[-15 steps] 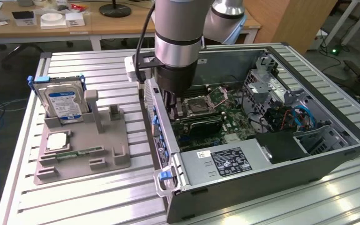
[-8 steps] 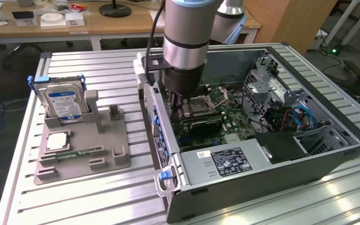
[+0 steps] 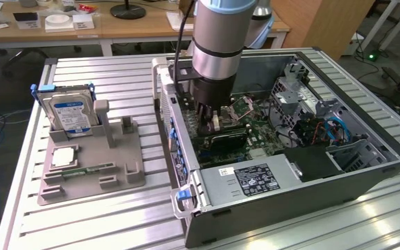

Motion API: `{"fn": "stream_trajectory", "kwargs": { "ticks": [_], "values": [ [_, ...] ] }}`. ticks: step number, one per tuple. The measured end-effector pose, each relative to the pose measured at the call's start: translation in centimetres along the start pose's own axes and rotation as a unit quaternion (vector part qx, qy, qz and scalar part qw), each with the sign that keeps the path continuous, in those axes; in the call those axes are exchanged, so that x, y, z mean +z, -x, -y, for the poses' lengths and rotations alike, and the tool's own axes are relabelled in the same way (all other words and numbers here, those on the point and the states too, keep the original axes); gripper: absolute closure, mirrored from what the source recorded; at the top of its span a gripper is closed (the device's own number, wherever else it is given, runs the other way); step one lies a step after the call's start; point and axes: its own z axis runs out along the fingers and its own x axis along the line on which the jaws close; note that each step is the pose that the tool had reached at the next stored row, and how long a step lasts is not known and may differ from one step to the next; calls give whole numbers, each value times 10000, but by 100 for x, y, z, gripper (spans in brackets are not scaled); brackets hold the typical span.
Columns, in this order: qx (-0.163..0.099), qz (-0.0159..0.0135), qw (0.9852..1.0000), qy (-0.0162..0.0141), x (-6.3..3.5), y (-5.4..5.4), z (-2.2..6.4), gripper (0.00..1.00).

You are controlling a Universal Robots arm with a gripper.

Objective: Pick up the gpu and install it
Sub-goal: 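Press down on the gpu until it lock into place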

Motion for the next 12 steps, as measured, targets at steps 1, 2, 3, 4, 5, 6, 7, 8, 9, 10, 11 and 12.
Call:
{"fn": "stream_trajectory", "kwargs": {
  "ticks": [1,2,3,4,5,6,7,8,9,10,11,12],
  "values": [
    [0,0,10000,0,3,3,-1,89],
    [0,0,10000,0,5,10,2,89],
    [-1,0,10000,0,8,15,7,89],
    [-3,0,10000,0,10,19,12,89],
    [-5,1,10000,0,12,21,16,89],
    [-6,1,10000,0,14,21,22,89],
    [-9,0,10000,1,14,21,36,89],
    [-10,0,10000,1,15,22,52,89],
    [-12,0,10000,1,17,22,71,89],
    [-13,1,10000,0,21,22,84,89],
    [-15,1,10000,0,29,22,88,89],
    [-15,1,10000,1,40,22,88,89]
  ]
}}
